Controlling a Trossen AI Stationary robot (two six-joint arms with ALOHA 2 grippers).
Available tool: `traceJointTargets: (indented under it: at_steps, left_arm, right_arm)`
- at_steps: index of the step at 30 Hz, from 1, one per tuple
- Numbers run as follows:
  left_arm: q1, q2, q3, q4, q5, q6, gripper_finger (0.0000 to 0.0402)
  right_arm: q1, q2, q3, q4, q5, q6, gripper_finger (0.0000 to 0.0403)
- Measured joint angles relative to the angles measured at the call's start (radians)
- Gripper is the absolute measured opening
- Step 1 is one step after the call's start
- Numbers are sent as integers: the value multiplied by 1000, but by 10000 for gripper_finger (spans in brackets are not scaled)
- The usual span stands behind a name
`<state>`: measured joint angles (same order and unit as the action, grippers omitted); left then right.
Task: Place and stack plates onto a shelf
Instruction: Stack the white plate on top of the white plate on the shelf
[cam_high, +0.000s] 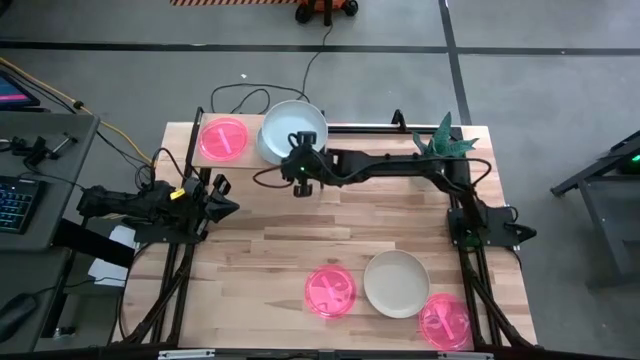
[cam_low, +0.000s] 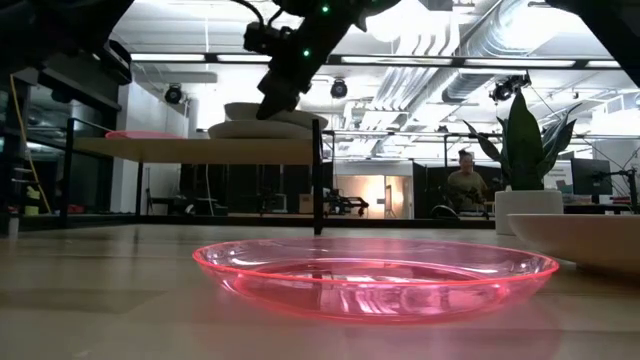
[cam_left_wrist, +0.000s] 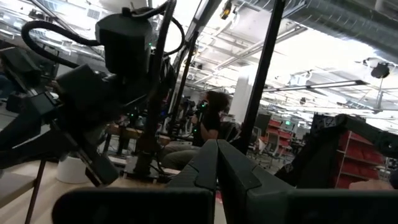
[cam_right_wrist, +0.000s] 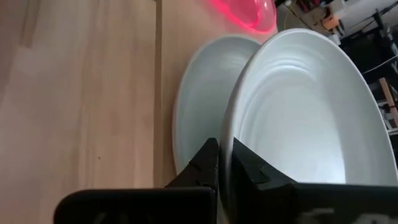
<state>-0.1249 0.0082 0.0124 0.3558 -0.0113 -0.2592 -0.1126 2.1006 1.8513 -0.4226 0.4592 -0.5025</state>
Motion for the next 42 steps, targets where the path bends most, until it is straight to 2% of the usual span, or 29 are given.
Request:
traceJointTargets:
  at_steps: [5, 13, 23, 30, 33, 42]
  left_arm:
    - [0, 0, 0, 0, 0, 0, 1]
    - [0, 0, 0, 0, 0, 1, 1]
    - [0, 0, 0, 0, 0, 1, 1]
    - [0, 0, 0, 0, 0, 1, 1]
    - [0, 0, 0, 0, 0, 1, 1]
    - [0, 0, 0, 0, 0, 1, 1]
  right_arm:
    - [2, 5, 15, 1, -17, -3, 0]
    - [2, 6, 15, 2, -138, 5, 0]
    - [-12, 6, 15, 20, -162, -1, 0]
    - [-14, 6, 15, 16, -126, -4, 5]
    - [-14, 6, 15, 17, -111, -4, 25]
    - [-9, 3, 15, 16, -70, -33, 134]
